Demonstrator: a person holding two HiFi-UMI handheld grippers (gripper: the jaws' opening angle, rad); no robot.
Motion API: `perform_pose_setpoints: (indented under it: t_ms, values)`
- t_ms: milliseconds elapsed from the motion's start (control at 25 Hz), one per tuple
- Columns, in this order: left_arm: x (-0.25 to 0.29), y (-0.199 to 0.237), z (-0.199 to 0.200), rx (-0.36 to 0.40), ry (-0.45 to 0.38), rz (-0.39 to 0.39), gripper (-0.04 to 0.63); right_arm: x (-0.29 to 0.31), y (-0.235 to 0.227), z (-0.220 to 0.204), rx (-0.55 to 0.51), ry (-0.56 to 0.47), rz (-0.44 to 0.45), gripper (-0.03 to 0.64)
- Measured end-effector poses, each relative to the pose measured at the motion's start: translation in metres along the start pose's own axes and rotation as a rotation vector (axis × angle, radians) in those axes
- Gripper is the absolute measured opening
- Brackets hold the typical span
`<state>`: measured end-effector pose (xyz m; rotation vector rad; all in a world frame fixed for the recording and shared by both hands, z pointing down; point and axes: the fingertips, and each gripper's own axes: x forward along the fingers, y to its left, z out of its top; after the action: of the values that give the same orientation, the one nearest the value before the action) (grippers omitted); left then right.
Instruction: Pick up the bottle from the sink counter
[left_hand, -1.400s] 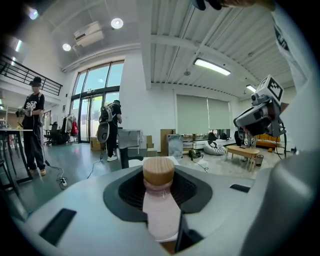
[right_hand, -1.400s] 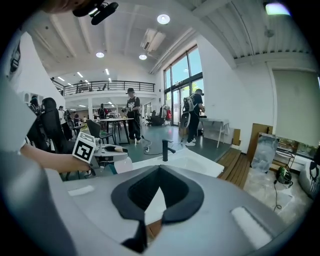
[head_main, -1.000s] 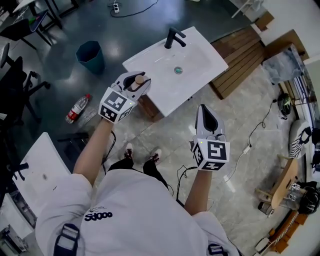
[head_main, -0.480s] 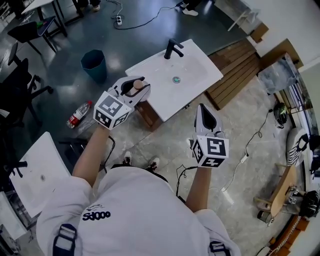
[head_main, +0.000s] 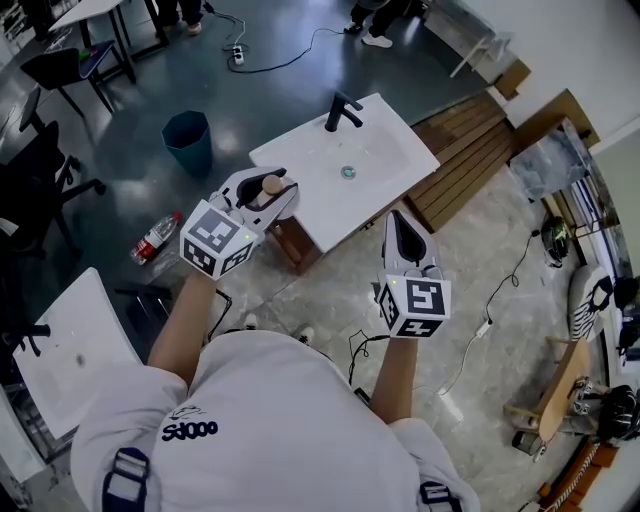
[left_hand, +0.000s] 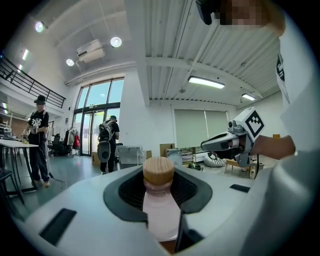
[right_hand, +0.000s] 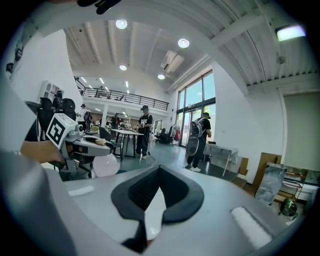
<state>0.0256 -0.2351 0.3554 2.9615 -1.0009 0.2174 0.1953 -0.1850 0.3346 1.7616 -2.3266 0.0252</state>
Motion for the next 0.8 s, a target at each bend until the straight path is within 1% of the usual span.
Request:
perform_pose_setpoints:
  t_ms: [160,320,480,800]
  values:
    - [-0.004,-0.002,0.006,0.004,-0.007,-0.002,0.118,0.001,0.001,0.003,-0.010,-0.002,0.008,0.009]
    - [-0.003,-0.011,0.015,0.033,-0.013,-0.017,0.118,0.002,-0.002,0.002,-0.015,0.010,0.008,0.009]
    - [0.000,-0.017,0.021,0.038,-0.020,-0.037,0.118,0.003,-0.002,0.001,-0.029,0.021,0.014,0.009]
    - [0.007,-0.022,0.017,0.037,-0.006,-0.047,0.118,0.002,-0.006,-0.003,-0.023,0.028,0.008,0.009]
